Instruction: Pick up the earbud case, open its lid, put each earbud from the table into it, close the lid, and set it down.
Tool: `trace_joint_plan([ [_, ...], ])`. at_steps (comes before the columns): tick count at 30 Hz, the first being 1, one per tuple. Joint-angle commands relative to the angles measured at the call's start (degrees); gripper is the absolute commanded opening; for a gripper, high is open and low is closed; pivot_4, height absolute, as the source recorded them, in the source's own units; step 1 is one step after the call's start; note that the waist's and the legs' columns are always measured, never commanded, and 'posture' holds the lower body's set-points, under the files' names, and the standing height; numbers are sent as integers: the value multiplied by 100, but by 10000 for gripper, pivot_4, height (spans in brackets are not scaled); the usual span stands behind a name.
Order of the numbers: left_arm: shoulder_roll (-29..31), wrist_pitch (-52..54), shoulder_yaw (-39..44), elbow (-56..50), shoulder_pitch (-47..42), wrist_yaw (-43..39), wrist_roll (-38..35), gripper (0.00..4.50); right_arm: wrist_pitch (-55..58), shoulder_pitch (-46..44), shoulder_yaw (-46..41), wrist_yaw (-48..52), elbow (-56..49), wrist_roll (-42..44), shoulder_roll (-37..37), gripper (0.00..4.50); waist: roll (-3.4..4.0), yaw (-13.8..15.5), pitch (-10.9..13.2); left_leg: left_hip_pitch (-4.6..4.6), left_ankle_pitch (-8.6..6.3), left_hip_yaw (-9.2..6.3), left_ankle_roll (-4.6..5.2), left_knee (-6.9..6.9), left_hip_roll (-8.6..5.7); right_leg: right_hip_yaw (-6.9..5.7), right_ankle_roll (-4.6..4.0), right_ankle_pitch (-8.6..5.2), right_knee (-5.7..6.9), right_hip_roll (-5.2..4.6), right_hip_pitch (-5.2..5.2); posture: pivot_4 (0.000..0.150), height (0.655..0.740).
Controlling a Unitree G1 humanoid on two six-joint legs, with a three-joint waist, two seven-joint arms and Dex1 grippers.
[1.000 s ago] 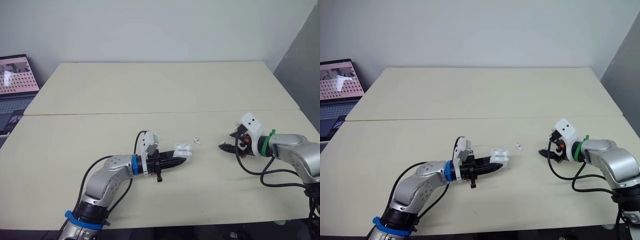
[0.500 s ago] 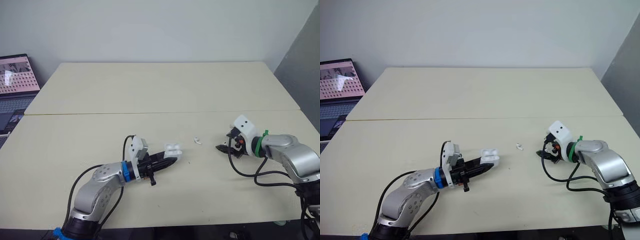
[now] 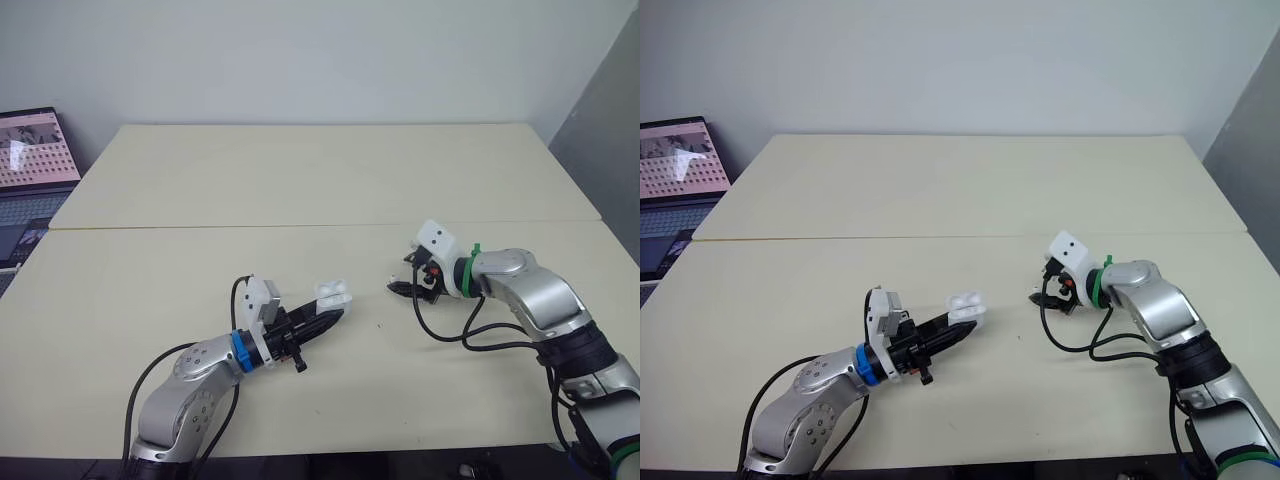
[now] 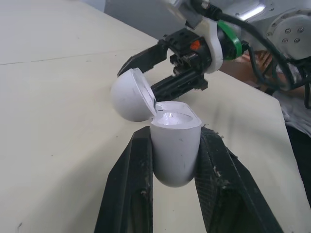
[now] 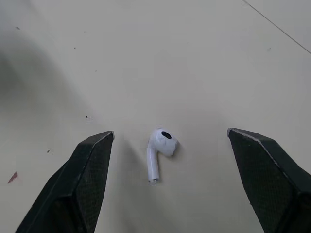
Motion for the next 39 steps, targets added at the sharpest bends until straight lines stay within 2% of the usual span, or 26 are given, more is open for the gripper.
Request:
trace_joint_plan([
  [1,20,-168,141,-366,87,29,-126,7541,-147,-116,50,110,95,-147,96,39141,0,-2,0,0,0,0,0,0,0,0,0,0,1,0,0,1500,7400],
  [2,28,-181,142,-378,113,38,-122,7541,-175,-107,75,132,135,-182,122,39141,0,-2,0,0,0,0,0,0,0,0,0,0,0,0,0,1500,7400],
  [5,37,-191,168,-422,170,58,-147,7541,-247,-69,113,200,184,-261,184,33070,0,-3,0,0,0,0,0,0,0,0,0,0,1,0,-1,1500,7400],
  [13,42,-218,181,-366,176,79,-140,7541,-276,-44,105,321,158,-409,163,4567,1,-3,0,1,0,1,0,0,0,-4,0,0,1,0,0,1500,7400],
  [20,35,-230,117,-315,132,57,-105,7541,-464,178,-147,730,-383,-216,-159,3928,1,7,0,0,0,0,0,0,0,-4,0,0,0,0,0,1500,7400],
  [27,53,-192,90,-381,86,29,-182,7541,-1810,1683,-1066,2647,-1778,585,-1934,3928,2,54,2,-6,-1,-5,1,-1,-4,-9,0,0,-10,-6,6,1500,7400],
  [30,72,-160,28,-415,66,0,-190,7541,-2798,2597,-1483,3182,-1579,471,-2653,3928,0,50,3,-1,-1,-4,1,0,-3,-10,0,0,-9,-5,11,1500,7400],
  [33,79,-153,-50,-400,45,-49,-161,7541,-3708,3118,-1650,3373,-1063,241,-2943,3928,-1,8,4,13,-1,8,1,-1,-1,-7,0,0,-6,-2,18,1500,7400],
  [36,99,-166,-108,-377,24,-90,-131,7541,-4296,3236,-1619,3407,-678,-19,-3016,3928,-1,-10,4,29,-1,13,1,-2,2,-2,0,0,-3,3,26,1500,7400],
  [39,114,-174,-131,-360,3,-117,-128,7541,-4174,3189,-1540,3319,-567,-256,-3097,3928,-1,-1,4,28,-1,13,1,-2,2,-1,0,0,-2,4,26,1500,7400],
])
